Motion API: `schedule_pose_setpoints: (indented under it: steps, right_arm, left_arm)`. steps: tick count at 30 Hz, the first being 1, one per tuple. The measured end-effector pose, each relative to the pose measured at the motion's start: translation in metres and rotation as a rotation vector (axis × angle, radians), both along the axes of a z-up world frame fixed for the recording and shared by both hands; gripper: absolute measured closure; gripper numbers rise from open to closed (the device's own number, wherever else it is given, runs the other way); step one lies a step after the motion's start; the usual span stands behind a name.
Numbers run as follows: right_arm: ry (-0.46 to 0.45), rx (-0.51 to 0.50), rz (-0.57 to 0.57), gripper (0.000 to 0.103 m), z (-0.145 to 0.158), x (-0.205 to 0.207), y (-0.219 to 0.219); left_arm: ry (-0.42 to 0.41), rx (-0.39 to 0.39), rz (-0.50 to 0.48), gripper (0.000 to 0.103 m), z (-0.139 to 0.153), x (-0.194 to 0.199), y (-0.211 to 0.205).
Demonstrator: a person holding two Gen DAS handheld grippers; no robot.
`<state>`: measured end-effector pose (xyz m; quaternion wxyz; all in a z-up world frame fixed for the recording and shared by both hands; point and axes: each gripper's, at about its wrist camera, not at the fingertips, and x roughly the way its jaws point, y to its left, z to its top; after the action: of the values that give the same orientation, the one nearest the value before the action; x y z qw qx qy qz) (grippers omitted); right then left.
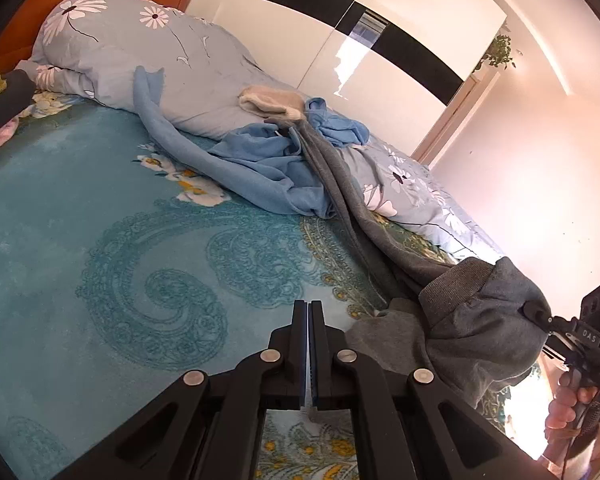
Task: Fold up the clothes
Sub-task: 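Lower the grey sweatshirt onto the bed sheet and release the right gripper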
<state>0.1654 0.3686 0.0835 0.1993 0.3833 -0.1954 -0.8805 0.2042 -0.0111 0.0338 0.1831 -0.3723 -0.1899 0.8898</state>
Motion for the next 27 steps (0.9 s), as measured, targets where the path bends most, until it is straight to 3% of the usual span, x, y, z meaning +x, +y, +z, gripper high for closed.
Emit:
schedule_pose_setpoints:
  steps: [1,4,6,7,10,11,15,18,21,23,24,26,27]
  right_arm:
    - [-0.002,0.042,-0.004,0.079,-0.001,0.001,0.003]
    - [0.04,0.14,-0.011,0.052,0.019,0.002,0.003]
    - [0.07,0.204,-0.015,0.044,0.033,0.003,0.001]
    - [0.085,0.236,-0.017,0.044,0.041,0.004,0.001]
    - [0.13,0.332,-0.024,0.043,0.063,0.005,-0.001]
    - [0.145,0.363,-0.026,0.042,0.07,0.006,-0.002]
    - [0.188,0.362,0.143,0.034,0.08,-0.046,-0.061]
    - [0.135,0.45,0.242,0.034,0.047,-0.111,-0.126]
    - [0.038,0.595,0.305,0.034,-0.001,-0.18,-0.191]
    - [-0.046,0.658,0.28,0.035,-0.038,-0.217,-0.209]
    - [-0.057,0.651,0.303,0.041,-0.043,-0.215,-0.212]
    - [-0.058,0.615,0.378,0.062,-0.042,-0.197,-0.215]
    - [-0.059,0.596,0.415,0.08,-0.042,-0.188,-0.216]
  left_arm:
    - [-0.01,-0.018,0.01,0.101,-0.002,-0.001,-0.002]
    - [-0.035,-0.068,0.043,0.101,-0.01,-0.005,-0.008]
    - [-0.048,-0.087,0.068,0.099,-0.016,-0.008,-0.016]
    - [-0.054,-0.094,0.085,0.093,-0.019,-0.009,-0.02]
    - [-0.065,-0.128,0.139,0.057,-0.025,-0.013,-0.033]
    - [-0.062,-0.141,0.159,0.049,-0.026,-0.015,-0.036]
    - [-0.06,-0.147,0.192,0.04,-0.029,-0.021,-0.047]
    - [-0.084,-0.143,0.206,0.037,-0.034,-0.025,-0.052]
    - [-0.102,-0.147,0.219,0.037,-0.037,-0.023,-0.06]
    - [-0.107,-0.152,0.233,0.036,-0.037,-0.019,-0.067]
    - [-0.109,-0.156,0.241,0.036,-0.038,-0.018,-0.071]
    - [-0.115,-0.163,0.261,0.035,-0.038,-0.015,-0.08]
    - [-0.116,-0.165,0.271,0.035,-0.038,-0.015,-0.084]
